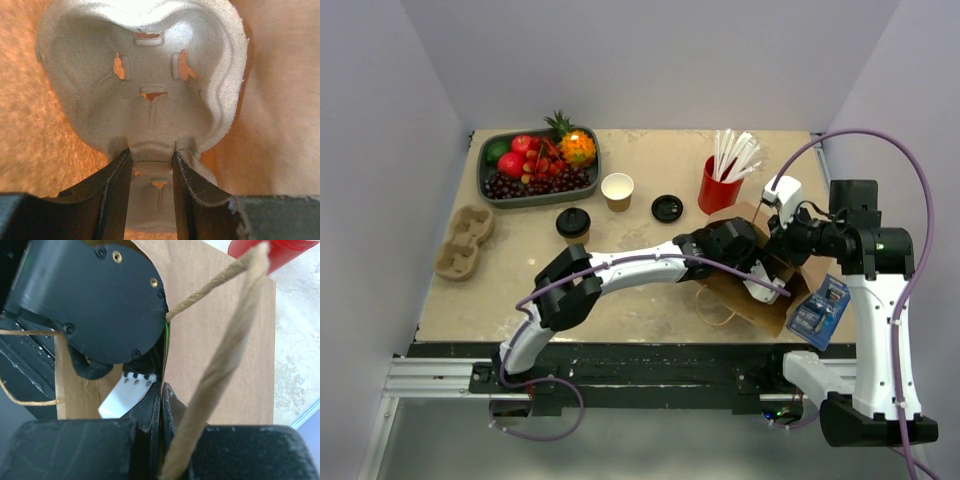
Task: Pack the takeout coffee
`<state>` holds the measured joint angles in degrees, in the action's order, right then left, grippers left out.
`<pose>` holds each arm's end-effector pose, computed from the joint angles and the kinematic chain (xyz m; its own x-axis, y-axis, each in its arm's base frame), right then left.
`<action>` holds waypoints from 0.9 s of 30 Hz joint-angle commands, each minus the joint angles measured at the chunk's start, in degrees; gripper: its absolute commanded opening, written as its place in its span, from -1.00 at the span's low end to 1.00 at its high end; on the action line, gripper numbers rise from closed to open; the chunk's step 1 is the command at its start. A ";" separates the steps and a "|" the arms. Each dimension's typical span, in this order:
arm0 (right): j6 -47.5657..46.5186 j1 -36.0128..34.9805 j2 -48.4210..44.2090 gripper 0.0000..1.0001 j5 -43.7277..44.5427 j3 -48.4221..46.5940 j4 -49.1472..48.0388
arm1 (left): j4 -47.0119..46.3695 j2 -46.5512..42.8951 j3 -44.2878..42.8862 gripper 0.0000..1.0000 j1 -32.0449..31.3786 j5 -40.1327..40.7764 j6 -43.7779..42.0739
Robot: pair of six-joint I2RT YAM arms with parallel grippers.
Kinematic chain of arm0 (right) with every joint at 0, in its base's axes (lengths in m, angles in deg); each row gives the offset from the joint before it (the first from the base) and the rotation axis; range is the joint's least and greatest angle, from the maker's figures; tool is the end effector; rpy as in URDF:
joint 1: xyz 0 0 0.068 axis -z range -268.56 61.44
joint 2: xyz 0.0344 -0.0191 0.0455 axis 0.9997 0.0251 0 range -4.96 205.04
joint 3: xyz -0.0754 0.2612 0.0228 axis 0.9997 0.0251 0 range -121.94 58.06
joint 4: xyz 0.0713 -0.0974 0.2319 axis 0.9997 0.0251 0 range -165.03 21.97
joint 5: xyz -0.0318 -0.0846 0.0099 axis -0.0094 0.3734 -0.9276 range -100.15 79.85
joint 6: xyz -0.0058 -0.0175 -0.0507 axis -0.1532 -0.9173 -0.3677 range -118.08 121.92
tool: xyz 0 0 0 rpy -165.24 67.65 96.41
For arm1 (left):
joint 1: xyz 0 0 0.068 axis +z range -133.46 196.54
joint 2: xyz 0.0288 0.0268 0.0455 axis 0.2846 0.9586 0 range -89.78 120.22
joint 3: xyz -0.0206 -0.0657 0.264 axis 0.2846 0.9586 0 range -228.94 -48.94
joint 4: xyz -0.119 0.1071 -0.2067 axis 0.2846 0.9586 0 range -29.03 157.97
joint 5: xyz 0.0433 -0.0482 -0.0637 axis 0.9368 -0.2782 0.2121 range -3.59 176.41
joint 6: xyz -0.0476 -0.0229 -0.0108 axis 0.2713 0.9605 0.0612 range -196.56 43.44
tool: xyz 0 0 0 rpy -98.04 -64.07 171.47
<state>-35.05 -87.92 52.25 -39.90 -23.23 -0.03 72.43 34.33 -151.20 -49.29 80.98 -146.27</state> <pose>0.1424 0.0161 0.4086 -0.4380 -0.5173 -0.7353 -0.7089 0.7017 -0.0714 0.2054 -0.4658 0.2365 0.8043 0.4885 -0.3385 0.5371 -0.3536 0.7658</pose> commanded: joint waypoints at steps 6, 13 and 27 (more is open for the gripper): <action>2.87 -0.21 2.73 -1.00 -3.46 -3.78 2.96 | -9.97 2.62 -1.28 -1.00 -1.41 7.02 -2.18; 4.01 -0.21 3.87 -1.00 -5.48 -4.22 3.22 | -10.59 2.80 1.26 -1.00 -1.33 4.12 -3.15; 3.57 -0.21 5.81 -1.00 -8.56 -6.68 8.41 | -20.95 5.17 5.58 -1.00 -1.33 3.66 -3.15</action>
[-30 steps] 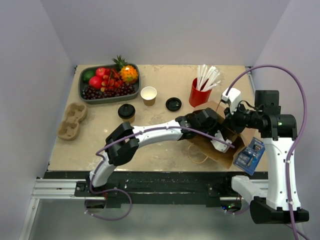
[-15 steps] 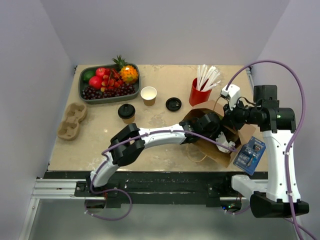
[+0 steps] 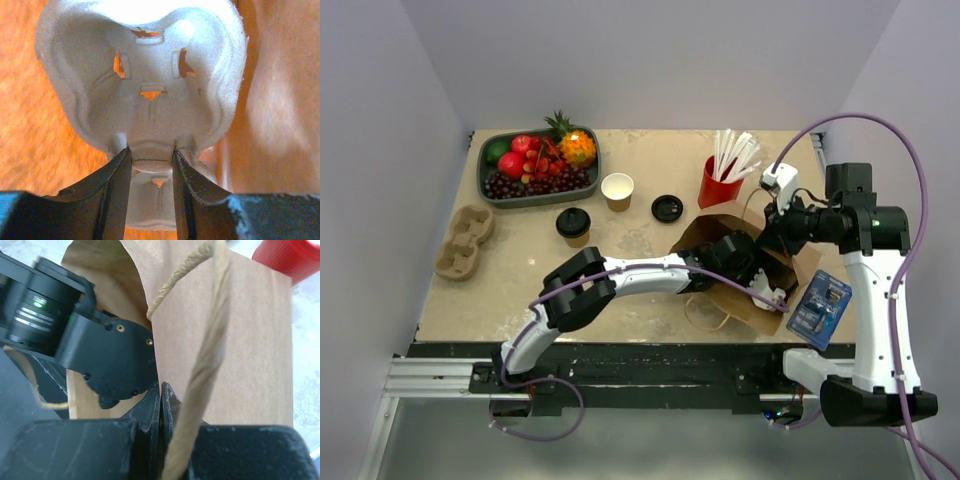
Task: Pack the takeout coffee
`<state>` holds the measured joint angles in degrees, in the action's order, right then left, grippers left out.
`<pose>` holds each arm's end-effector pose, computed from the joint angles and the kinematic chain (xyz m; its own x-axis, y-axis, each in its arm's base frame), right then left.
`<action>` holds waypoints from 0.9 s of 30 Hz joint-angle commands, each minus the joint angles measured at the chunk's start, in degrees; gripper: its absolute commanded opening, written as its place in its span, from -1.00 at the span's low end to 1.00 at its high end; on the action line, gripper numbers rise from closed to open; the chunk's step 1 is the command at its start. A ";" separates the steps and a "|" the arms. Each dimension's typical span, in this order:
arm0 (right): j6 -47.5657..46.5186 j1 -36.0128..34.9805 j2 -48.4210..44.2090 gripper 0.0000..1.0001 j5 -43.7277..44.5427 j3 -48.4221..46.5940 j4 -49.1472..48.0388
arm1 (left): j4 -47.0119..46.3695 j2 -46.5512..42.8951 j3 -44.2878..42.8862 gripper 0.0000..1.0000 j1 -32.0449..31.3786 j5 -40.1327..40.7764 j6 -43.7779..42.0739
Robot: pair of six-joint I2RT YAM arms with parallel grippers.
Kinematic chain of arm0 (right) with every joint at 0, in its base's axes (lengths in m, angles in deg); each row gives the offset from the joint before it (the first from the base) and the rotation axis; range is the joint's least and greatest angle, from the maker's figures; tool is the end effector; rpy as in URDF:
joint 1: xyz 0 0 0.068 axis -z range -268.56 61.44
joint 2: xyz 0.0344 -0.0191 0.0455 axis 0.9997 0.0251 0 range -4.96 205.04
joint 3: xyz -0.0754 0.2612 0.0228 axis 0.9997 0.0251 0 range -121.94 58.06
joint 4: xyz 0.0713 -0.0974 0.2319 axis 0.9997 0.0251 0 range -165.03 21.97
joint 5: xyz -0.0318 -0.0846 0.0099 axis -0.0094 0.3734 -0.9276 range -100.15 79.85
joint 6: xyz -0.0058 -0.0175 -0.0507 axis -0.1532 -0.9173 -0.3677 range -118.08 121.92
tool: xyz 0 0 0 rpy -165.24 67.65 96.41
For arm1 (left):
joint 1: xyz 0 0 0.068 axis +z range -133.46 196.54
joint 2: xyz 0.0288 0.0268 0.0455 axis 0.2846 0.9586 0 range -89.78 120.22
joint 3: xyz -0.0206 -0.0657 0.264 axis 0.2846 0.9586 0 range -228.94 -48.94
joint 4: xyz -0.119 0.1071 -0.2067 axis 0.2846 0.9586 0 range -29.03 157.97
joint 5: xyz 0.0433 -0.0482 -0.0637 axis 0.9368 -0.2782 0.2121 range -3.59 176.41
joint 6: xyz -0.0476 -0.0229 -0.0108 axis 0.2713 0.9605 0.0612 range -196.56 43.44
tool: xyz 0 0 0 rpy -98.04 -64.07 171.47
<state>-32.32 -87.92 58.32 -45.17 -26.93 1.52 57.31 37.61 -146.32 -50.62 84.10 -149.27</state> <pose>0.1662 0.0186 0.4112 -0.4951 -0.4553 -0.7400 -0.7255 0.6852 0.0638 0.2008 -0.4803 0.2040 0.8414 0.4602 -0.2834 0.4424 -0.2852 0.8503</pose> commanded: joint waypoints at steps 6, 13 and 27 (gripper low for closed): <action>0.67 -0.21 -0.44 -1.00 -3.47 -2.73 6.94 | -6.45 2.51 0.26 -1.00 0.01 3.96 3.19; 0.31 -0.21 -0.53 -1.00 -3.21 -2.20 6.94 | -5.22 3.39 0.35 -1.00 0.09 9.77 2.04; 0.40 -0.21 -0.53 -1.00 -4.44 -2.64 6.94 | -10.75 9.19 -2.11 -1.00 0.45 10.39 -3.31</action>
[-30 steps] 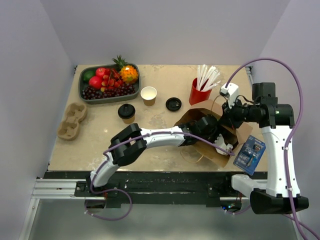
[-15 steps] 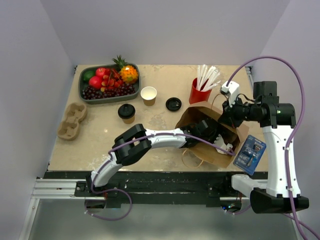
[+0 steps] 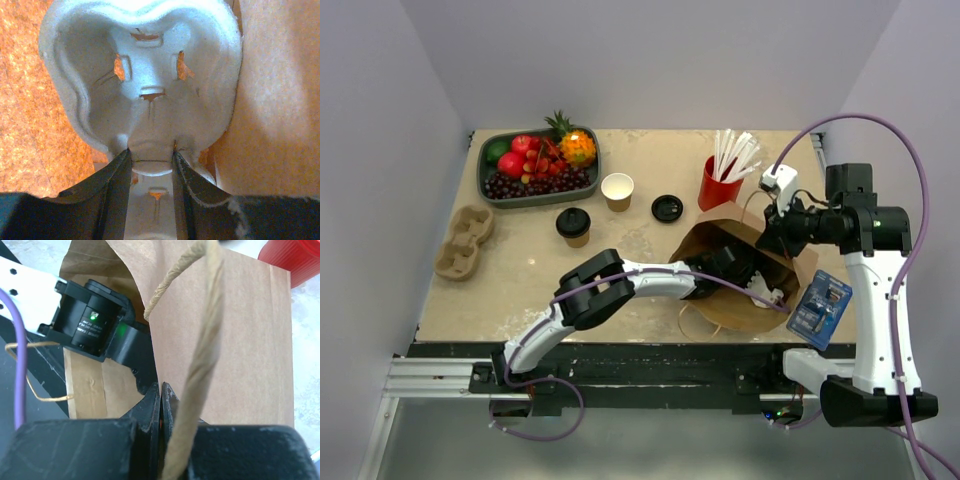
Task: Pack the takeout coffee
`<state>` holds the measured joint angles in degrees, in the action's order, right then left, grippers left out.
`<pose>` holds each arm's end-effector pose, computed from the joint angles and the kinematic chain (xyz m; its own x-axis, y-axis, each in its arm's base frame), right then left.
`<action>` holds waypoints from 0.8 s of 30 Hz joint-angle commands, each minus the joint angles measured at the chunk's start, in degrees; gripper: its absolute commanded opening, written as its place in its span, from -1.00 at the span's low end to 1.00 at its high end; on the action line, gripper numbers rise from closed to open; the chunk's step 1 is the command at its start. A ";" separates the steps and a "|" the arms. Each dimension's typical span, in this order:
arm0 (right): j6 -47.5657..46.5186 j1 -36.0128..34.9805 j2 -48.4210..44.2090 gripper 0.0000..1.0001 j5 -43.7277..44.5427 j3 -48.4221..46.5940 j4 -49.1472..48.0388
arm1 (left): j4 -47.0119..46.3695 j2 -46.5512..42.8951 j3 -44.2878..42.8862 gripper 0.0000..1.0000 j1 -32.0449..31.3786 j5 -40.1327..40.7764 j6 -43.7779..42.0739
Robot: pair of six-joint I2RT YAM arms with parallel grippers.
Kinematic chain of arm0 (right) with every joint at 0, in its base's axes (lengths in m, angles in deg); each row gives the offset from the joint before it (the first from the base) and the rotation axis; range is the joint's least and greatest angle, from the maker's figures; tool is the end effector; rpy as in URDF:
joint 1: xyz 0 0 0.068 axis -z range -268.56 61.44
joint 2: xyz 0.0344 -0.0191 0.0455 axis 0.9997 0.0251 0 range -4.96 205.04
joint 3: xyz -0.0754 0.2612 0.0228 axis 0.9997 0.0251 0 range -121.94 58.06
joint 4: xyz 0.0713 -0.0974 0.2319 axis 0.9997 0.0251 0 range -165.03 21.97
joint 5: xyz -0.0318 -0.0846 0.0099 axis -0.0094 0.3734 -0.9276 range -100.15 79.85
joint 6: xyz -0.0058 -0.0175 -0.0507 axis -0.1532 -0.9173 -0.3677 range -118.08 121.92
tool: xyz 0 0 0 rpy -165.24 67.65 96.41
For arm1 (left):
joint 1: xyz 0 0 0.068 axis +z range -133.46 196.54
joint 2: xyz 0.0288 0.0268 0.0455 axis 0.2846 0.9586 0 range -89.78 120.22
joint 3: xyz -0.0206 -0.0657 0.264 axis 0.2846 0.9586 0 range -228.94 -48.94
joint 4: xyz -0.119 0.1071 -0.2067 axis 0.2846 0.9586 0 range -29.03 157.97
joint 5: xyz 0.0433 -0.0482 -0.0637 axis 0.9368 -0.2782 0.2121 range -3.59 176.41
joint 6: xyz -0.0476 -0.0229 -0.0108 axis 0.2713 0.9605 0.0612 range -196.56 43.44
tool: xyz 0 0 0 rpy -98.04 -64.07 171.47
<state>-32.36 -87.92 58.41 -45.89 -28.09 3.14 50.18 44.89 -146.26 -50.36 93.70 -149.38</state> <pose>0.1629 0.0190 0.4149 -0.4984 -0.4516 -0.7400 -0.7301 0.6790 0.0773 0.2138 -0.4898 0.1514 0.7773 0.5931 -0.2099 0.4239 -0.2472 0.8713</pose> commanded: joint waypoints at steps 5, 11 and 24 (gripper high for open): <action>0.27 -0.21 -0.71 -1.00 -4.15 -1.30 5.32 | -7.75 2.35 -1.73 -0.88 0.01 0.09 -5.23; -0.26 -0.21 -0.62 -1.00 -4.33 -0.86 5.24 | -10.83 2.35 -1.03 -0.53 0.10 -0.87 -7.24; -0.87 -0.21 0.87 -1.00 -3.37 -2.00 5.32 | -9.43 -0.20 1.42 0.17 0.10 1.15 -6.02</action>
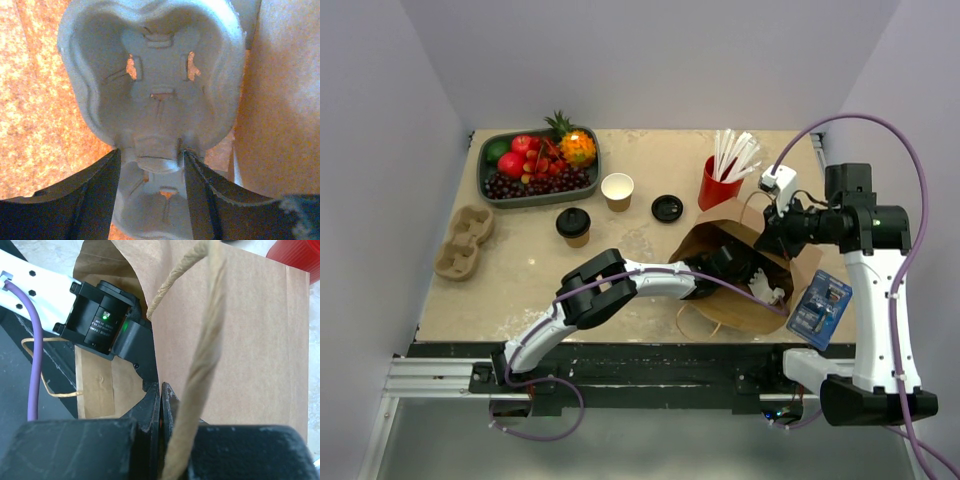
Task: Pack the takeout coffee
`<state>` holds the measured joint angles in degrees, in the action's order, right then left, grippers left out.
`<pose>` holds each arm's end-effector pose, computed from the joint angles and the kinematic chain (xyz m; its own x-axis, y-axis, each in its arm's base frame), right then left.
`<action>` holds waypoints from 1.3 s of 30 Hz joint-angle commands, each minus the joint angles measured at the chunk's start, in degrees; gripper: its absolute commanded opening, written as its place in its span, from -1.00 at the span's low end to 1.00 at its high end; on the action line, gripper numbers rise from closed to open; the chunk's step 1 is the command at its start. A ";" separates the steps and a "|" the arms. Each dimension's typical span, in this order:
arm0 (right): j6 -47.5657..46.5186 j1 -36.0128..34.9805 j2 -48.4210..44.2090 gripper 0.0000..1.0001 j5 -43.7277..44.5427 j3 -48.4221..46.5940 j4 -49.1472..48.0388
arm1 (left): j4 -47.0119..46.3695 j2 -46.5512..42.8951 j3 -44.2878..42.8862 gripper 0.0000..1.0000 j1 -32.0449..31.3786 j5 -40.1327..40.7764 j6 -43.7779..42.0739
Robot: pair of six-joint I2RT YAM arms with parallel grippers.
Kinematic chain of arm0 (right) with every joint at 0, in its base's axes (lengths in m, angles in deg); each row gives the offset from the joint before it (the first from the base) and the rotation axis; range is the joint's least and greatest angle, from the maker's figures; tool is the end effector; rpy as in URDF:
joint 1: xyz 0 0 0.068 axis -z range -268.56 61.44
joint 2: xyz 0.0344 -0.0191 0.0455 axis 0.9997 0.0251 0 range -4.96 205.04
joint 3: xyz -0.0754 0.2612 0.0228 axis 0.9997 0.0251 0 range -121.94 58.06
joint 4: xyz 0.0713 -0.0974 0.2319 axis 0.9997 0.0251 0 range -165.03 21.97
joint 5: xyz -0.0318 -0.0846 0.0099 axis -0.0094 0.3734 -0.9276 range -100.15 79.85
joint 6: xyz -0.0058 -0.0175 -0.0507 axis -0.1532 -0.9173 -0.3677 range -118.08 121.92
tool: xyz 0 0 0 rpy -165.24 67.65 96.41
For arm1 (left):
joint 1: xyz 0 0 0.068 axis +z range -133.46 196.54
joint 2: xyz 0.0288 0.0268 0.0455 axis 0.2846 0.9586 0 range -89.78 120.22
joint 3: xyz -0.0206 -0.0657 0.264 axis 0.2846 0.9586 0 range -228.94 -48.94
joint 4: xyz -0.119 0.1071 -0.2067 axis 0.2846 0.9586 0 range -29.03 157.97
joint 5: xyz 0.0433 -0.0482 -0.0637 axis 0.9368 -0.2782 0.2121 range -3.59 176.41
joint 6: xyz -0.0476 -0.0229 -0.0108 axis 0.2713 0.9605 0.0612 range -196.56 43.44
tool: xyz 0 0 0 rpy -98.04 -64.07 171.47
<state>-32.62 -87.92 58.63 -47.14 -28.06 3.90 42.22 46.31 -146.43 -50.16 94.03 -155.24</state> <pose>0.1627 0.0196 0.4138 -0.5024 -0.4473 -0.7399 -0.7391 0.6663 0.0991 0.2187 -0.4957 0.1535 0.8178 0.5580 -0.1404 0.3007 -0.2064 0.9311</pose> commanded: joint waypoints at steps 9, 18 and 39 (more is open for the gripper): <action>-0.96 -0.21 3.46 -1.00 -0.01 -5.72 4.03 | 1.60 -5.40 2.48 0.29 -0.10 1.35 4.40; 0.44 -0.21 5.31 -1.00 2.45 -8.70 2.37 | 13.55 -12.86 2.57 0.46 -0.19 -2.51 12.40; -0.52 2.78 9.53 -1.00 8.96 -13.54 0.69 | 29.55 -26.39 -2.26 0.50 -0.19 -12.97 30.24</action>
<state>-32.19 -87.24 67.85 -39.40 -39.56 2.57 69.96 27.01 -146.34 -50.03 85.20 -130.34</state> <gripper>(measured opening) 0.014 0.751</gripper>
